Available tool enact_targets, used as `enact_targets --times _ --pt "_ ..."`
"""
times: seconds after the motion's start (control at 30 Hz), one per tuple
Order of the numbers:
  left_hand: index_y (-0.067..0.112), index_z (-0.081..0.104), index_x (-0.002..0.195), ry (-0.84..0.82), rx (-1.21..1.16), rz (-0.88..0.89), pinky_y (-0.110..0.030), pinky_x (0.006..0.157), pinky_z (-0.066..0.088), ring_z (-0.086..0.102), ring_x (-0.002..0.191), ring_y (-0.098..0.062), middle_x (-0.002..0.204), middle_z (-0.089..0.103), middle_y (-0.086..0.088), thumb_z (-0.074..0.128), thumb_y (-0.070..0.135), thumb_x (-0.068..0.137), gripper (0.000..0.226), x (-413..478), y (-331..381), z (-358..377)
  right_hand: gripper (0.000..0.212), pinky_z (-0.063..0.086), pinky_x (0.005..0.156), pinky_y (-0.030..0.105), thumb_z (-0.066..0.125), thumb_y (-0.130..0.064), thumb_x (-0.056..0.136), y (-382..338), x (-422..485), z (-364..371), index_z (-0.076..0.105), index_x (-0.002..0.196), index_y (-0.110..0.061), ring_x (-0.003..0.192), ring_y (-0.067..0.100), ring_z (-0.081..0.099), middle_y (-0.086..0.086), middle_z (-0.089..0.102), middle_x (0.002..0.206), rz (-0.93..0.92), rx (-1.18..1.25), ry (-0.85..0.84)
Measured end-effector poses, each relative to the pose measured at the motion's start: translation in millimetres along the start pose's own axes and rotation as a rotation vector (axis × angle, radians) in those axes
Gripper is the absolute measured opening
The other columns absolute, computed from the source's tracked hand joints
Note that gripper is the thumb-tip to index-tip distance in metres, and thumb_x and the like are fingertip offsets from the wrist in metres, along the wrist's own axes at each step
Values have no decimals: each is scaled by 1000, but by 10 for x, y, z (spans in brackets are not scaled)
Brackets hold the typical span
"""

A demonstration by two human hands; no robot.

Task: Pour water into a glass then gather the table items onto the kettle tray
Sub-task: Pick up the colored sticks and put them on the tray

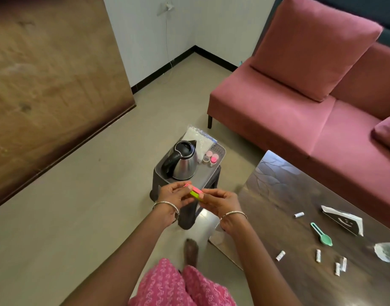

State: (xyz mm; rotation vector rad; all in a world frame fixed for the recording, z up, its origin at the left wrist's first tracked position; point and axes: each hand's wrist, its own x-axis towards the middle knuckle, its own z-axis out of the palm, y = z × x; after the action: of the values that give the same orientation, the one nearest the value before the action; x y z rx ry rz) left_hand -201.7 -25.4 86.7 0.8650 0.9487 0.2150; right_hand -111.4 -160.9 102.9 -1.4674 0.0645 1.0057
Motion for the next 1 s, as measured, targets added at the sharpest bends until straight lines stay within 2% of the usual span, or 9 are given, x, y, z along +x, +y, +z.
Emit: enact_targets --times 0.23,0.33,0.43,0.53,0.6,0.67,0.77,0.87,1.0 --pt "5 70 95 4 88 -67 -28 65 58 72 86 -26 100 70 -19 74 4 79 17 588 107 175 11 61 79 35 84 -6 72 -139 535 -128 81 82 -11 86 31 75 15 77 88 12 -61 43" --pt "2 68 95 -48 175 -144 -27 65 58 72 84 -26 100 69 -20 75 4 79 17 863 176 278 12 61 77 33 83 -2 72 -253 818 -273 81 82 -7 86 32 75 17 77 89 70 -58 37" --pt "1 67 94 -130 318 -179 -30 68 60 71 80 -25 92 68 -18 76 1 77 20 1144 218 358 15 60 68 26 80 6 72 -370 1135 -436 79 84 -3 79 29 75 18 76 85 135 -71 10" --pt "14 71 93 -193 683 -24 -31 72 60 70 80 -21 89 72 -6 82 6 71 26 1409 219 424 17 59 64 23 78 9 73 -472 1450 -589 76 90 5 72 24 75 16 76 80 195 -111 -18" --pt "23 71 96 -250 991 166 -23 75 57 68 83 -12 90 72 7 84 16 68 32 1587 188 498 17 60 64 23 78 9 74 -518 1694 -687 75 90 7 70 22 74 16 76 78 237 -133 -35" --pt "25 71 100 -285 1226 341 -24 78 53 64 86 -10 94 71 10 81 23 71 32 1718 125 564 17 61 65 25 78 9 73 -541 1924 -747 75 90 8 71 24 74 18 75 80 271 -168 -57" --pt "26 69 104 -218 1369 484 -32 78 52 64 88 -17 95 71 5 73 29 79 25 1906 -22 630 14 62 70 27 78 8 73 -517 2260 -810 76 87 4 73 26 71 21 73 81 300 -210 -81" --pt "25 69 105 -110 1369 463 -37 76 52 65 87 -22 93 72 0 69 33 82 24 2076 -154 686 13 62 69 25 77 7 76 -444 2533 -858 76 88 3 73 26 68 18 72 79 295 -168 -28" --pt "23 71 103 67 1363 382 -33 70 49 65 83 -25 89 71 -3 67 29 83 21 2276 -361 769 18 59 67 25 73 0 83 -292 2797 -937 73 101 4 73 21 66 16 70 81 249 -141 142"
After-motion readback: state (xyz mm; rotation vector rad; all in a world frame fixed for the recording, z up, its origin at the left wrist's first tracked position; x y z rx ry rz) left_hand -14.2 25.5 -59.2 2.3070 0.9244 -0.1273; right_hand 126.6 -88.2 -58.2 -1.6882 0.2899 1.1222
